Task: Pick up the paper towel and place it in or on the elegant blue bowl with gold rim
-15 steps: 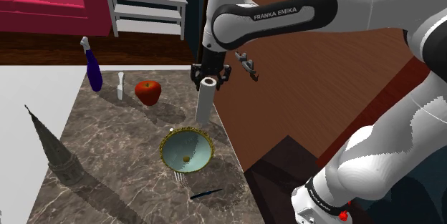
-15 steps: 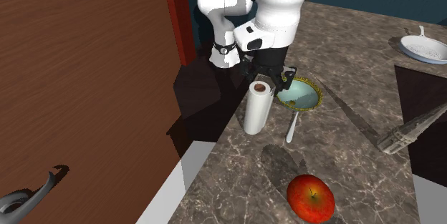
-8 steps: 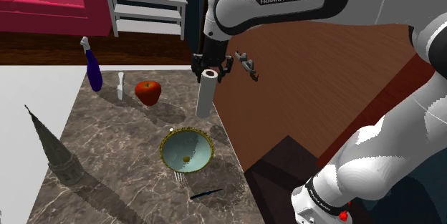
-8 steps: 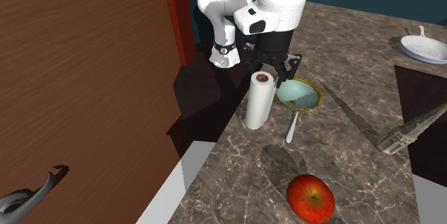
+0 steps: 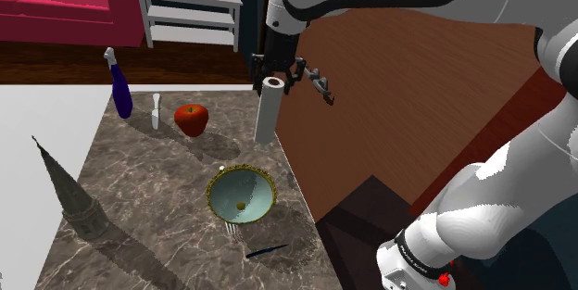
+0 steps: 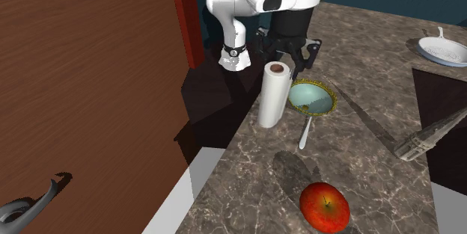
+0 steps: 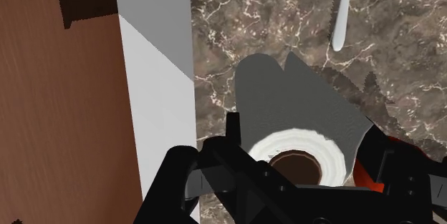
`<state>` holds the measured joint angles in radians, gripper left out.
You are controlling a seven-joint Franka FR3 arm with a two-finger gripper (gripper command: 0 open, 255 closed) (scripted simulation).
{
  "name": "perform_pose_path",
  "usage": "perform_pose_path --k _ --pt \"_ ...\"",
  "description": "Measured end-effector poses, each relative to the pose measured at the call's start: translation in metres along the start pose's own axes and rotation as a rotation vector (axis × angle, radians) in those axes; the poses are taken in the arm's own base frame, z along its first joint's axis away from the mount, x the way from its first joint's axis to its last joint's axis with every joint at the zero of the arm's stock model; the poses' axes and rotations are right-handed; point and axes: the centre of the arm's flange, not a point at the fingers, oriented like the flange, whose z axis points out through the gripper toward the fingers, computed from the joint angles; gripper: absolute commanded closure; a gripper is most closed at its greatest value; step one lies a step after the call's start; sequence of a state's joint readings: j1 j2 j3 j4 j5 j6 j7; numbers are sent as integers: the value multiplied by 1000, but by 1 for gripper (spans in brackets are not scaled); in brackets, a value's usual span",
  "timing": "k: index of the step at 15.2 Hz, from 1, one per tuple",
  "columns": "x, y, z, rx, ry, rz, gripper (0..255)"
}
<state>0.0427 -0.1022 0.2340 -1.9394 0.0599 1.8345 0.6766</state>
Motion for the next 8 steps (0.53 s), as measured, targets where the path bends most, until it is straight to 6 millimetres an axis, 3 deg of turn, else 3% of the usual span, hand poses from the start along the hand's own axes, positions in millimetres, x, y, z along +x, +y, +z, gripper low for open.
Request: perform_pose_path --k 8 --pt "-1 -1 -42 0 0 0 255"
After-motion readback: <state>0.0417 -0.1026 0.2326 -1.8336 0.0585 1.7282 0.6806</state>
